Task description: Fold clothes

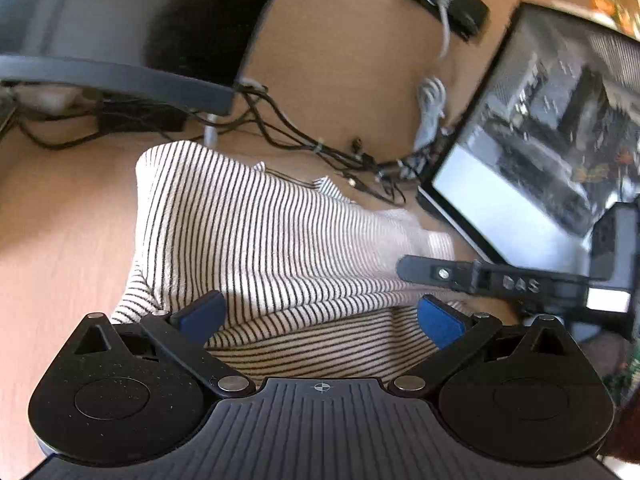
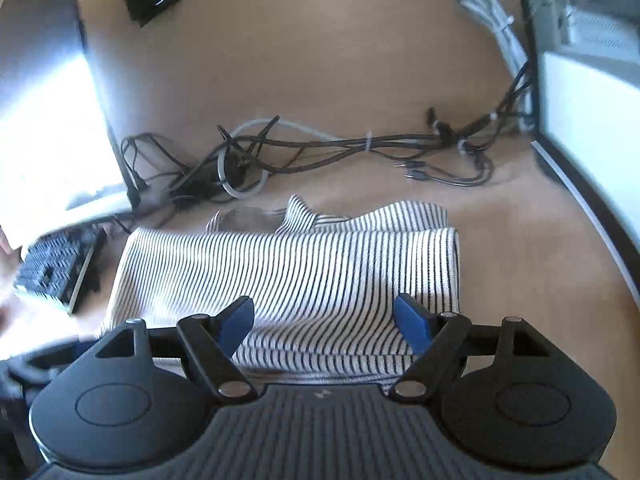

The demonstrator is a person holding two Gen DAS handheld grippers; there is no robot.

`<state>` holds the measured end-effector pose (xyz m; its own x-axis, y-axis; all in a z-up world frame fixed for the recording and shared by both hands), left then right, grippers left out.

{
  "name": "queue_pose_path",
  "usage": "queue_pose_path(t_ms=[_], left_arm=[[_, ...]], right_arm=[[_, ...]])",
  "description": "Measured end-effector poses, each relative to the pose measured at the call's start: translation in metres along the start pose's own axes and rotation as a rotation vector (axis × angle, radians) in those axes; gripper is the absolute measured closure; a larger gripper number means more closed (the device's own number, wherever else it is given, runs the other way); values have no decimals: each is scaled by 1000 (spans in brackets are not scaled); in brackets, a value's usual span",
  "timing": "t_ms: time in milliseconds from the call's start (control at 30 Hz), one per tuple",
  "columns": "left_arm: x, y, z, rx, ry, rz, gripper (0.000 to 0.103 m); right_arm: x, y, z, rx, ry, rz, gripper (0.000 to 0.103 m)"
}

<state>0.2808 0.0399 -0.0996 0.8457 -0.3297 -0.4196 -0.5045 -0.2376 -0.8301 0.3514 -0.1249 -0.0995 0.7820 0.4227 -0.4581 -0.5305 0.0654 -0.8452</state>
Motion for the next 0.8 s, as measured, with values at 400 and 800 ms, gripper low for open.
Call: queue_pose_path(t_ms=[400,800], left_arm=[[14,9,-24,182,-121,42,0],[-7,12,-15,82,-75,3,0]], right_arm=[[3,15,6,-34,-66,-32,0],[0,17,13,-82,36,-44,0]])
Point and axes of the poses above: each gripper's, at about its wrist camera, not at the fingertips, and x roughly the way its jaws point, z to its left, y to its underside, the point moved 5 cm from there along x, roughly the way its jaws point, and after that the axes turned 7 degrees about -z, right-handed, at the moved point
